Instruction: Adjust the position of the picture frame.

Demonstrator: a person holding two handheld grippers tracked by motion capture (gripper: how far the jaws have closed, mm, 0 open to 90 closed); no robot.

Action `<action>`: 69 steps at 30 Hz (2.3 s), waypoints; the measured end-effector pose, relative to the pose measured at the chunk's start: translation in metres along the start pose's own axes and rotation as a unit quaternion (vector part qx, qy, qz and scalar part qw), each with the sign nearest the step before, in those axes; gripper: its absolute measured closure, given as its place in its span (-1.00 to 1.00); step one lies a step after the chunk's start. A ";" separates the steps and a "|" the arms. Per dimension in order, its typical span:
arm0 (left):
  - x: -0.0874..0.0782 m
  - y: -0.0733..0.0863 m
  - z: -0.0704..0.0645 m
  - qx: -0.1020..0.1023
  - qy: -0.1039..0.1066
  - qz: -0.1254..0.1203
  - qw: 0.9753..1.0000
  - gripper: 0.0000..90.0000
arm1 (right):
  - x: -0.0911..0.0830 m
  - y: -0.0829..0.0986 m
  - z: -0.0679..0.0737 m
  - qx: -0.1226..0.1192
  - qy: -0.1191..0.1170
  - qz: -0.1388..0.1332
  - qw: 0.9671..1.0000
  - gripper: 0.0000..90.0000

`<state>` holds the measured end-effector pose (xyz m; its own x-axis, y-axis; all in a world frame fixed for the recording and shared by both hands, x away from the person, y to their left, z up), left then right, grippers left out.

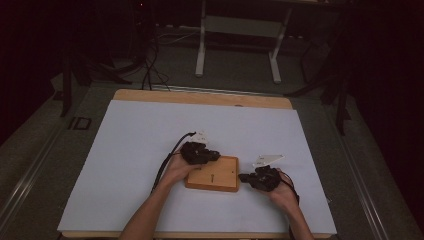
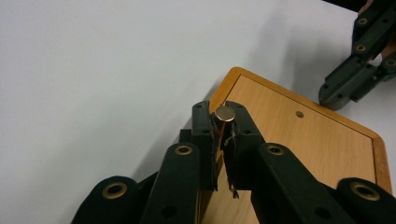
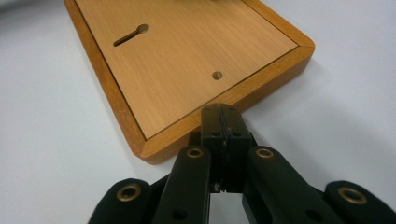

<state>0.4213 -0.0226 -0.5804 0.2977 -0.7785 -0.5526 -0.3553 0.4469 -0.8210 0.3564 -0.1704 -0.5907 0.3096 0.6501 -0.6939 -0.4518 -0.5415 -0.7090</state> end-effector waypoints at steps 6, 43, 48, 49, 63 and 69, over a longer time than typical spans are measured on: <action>0.000 0.000 0.000 -0.003 -0.004 0.002 1.000 0.87 | 0.001 -0.001 0.002 0.001 -0.004 -0.003 1.000 0.99; -0.047 0.024 0.002 -0.065 -0.066 -0.035 0.995 0.20 | 0.000 -0.003 -0.012 0.017 0.031 -0.026 0.999 0.68; -0.057 0.032 0.000 -0.073 -0.076 -0.042 0.994 0.16 | -0.001 -0.005 -0.013 0.017 0.037 -0.034 0.999 0.66; -0.057 0.032 0.000 -0.073 -0.076 -0.042 0.994 0.16 | -0.001 -0.005 -0.013 0.017 0.037 -0.034 0.999 0.66; -0.075 0.040 -0.004 -0.068 -0.113 -0.028 0.991 0.12 | -0.002 -0.009 -0.015 0.014 0.043 -0.045 0.998 0.62; -0.073 0.040 -0.007 -0.061 -0.115 -0.023 0.991 0.12 | -0.002 -0.008 -0.014 0.008 0.043 -0.044 0.998 0.61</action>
<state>0.3798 0.0489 -0.5717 0.5053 -0.6700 -0.5439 -0.4360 0.3456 -0.8309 0.3711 -0.1746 -0.5853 0.4191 0.6459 -0.6380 -0.4337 -0.4749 -0.7657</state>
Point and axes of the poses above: each handheld gripper's, and its own axes: x roughly forward along the jaws, y roughly out of its underside, z roughly to its left, the point moved 9 cm from there along x, roughly forward along the jaws, and after that the axes turned 1 degree about -y, right-handed, at the moved point
